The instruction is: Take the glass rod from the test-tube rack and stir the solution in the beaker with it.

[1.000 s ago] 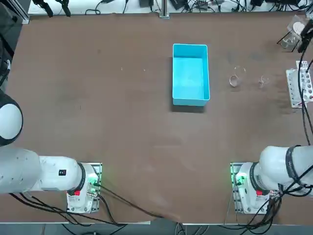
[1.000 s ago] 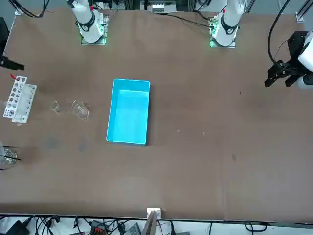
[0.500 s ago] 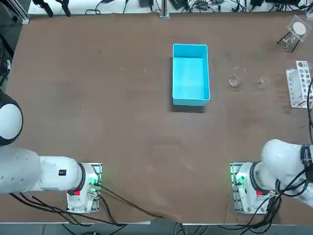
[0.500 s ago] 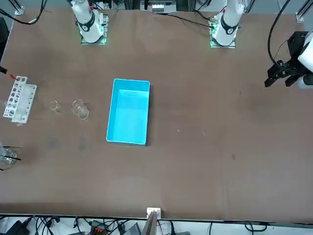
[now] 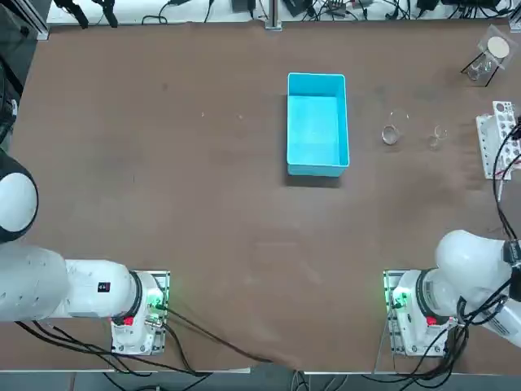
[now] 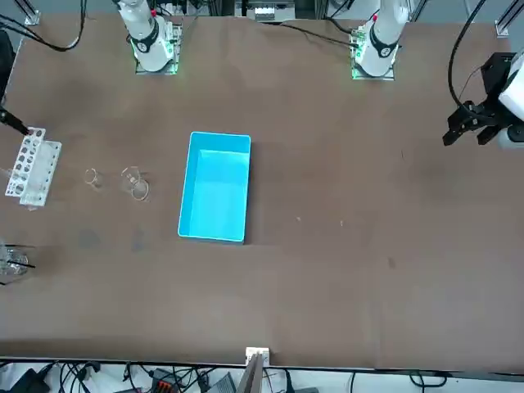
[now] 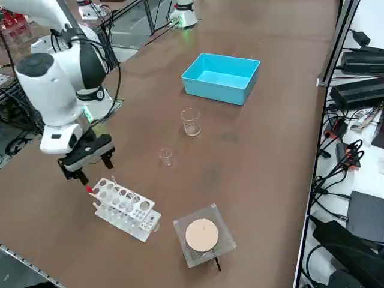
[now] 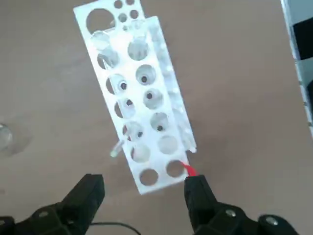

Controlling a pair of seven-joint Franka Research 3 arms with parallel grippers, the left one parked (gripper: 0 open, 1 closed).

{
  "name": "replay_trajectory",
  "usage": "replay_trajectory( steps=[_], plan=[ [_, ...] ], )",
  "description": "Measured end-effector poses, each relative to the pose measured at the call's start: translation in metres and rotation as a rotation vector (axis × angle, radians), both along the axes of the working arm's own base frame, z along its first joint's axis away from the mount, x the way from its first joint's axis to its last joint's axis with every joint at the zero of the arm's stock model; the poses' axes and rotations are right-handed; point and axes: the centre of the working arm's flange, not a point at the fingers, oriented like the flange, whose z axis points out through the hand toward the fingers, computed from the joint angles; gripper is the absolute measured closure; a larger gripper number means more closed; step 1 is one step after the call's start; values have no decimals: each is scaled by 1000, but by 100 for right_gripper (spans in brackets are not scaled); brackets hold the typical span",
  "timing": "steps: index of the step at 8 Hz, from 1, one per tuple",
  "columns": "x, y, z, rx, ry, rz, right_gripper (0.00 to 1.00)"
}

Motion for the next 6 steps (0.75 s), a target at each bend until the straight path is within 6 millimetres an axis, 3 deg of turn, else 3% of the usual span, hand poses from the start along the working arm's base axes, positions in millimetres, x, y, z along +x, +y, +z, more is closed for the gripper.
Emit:
replay_trajectory(
  steps=[6],
  plan=[
    [13, 3, -22, 10, -48, -9, 6]
  ],
)
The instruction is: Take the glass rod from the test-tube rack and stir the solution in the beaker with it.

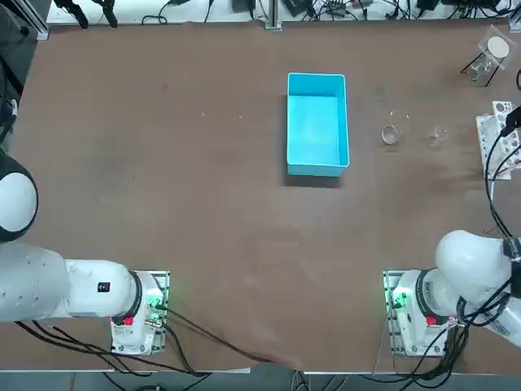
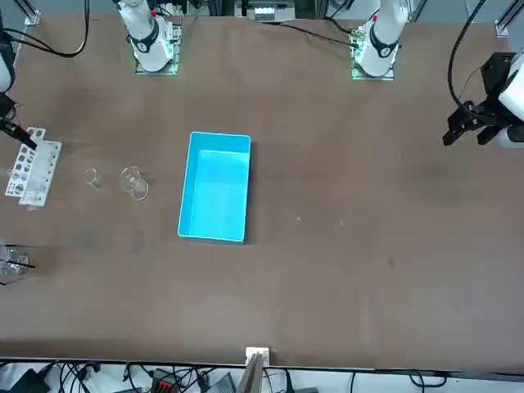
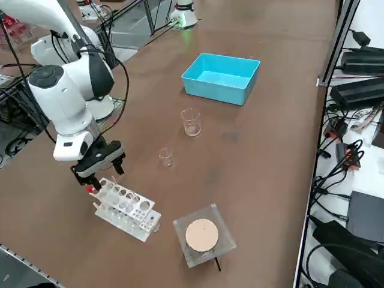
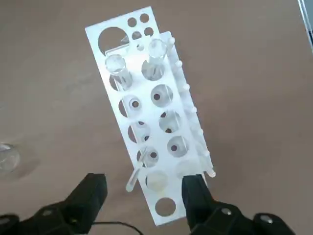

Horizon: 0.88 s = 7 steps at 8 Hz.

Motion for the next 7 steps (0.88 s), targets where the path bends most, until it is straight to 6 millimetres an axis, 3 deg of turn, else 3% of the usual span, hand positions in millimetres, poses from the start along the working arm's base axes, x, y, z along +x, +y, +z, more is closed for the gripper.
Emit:
replay_trajectory(
  steps=[2, 3, 7],
  plan=[
    [0, 0, -2, 6, 0, -4, 19],
    [0, 0, -5, 16, -4, -15, 37],
    [1, 0, -6, 26, -23, -34, 48]
  ],
)
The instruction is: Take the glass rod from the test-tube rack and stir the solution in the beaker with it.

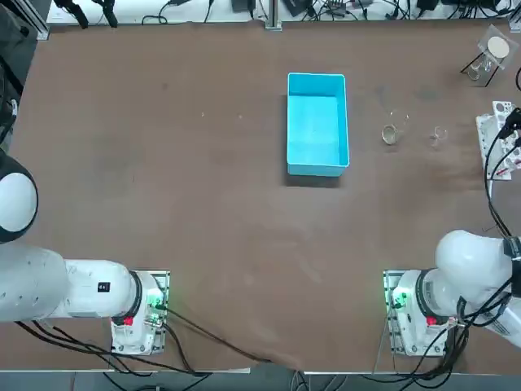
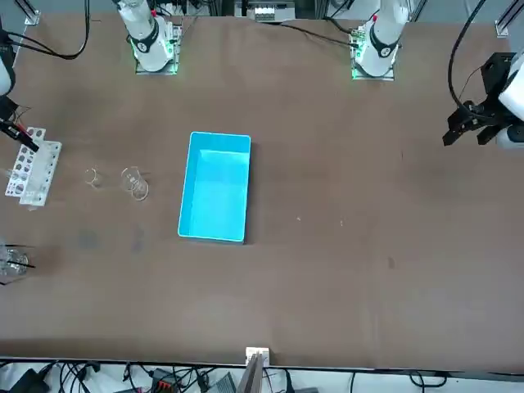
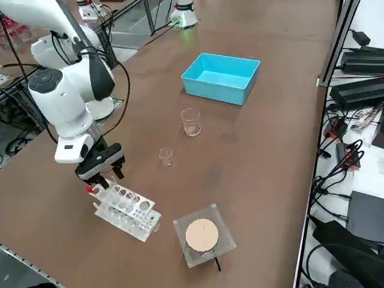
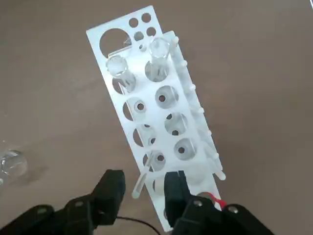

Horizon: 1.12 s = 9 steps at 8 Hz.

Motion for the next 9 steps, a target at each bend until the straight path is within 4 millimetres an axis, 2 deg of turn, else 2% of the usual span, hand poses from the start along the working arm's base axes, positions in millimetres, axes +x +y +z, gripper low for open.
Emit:
replay_trajectory(
  steps=[2, 3, 6, 9],
  plan=[
    [0, 0, 0, -2, -3, 0, 59],
    [0, 0, -1, -2, -3, 0, 61],
    [0, 0, -2, -1, -3, -3, 81],
    [1, -1, -2, -1, -5, -8, 81]
  ],
)
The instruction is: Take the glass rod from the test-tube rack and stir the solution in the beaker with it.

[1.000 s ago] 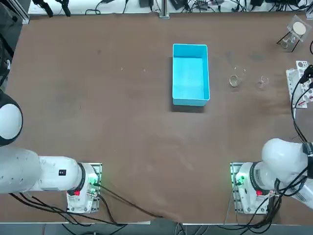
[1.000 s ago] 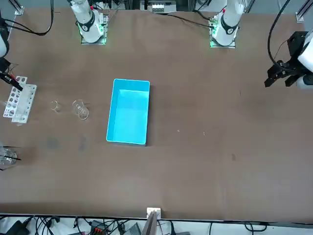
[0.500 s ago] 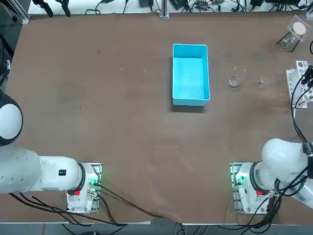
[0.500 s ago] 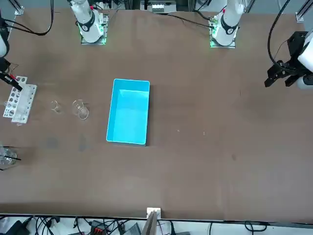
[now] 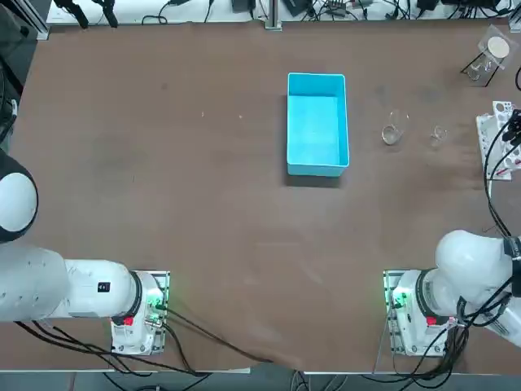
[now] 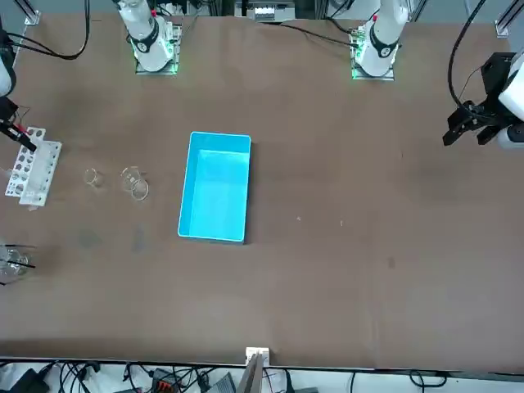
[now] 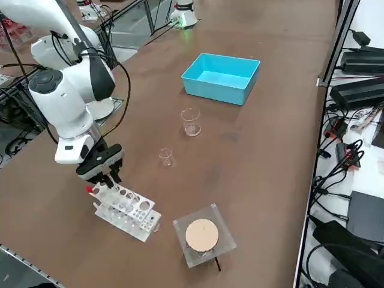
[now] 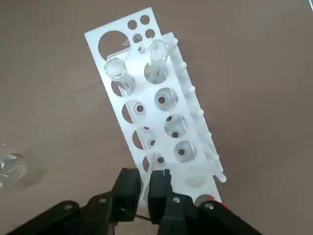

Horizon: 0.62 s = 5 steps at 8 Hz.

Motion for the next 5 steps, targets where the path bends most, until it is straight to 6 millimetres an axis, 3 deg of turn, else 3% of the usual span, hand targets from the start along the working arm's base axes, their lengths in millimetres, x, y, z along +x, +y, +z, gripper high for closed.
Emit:
replay_trajectory(
  steps=[2, 5],
  plan=[
    [0, 0, 0, 0, 0, -1, 82],
    [2, 0, 2, -3, -5, 0, 95]
  ],
)
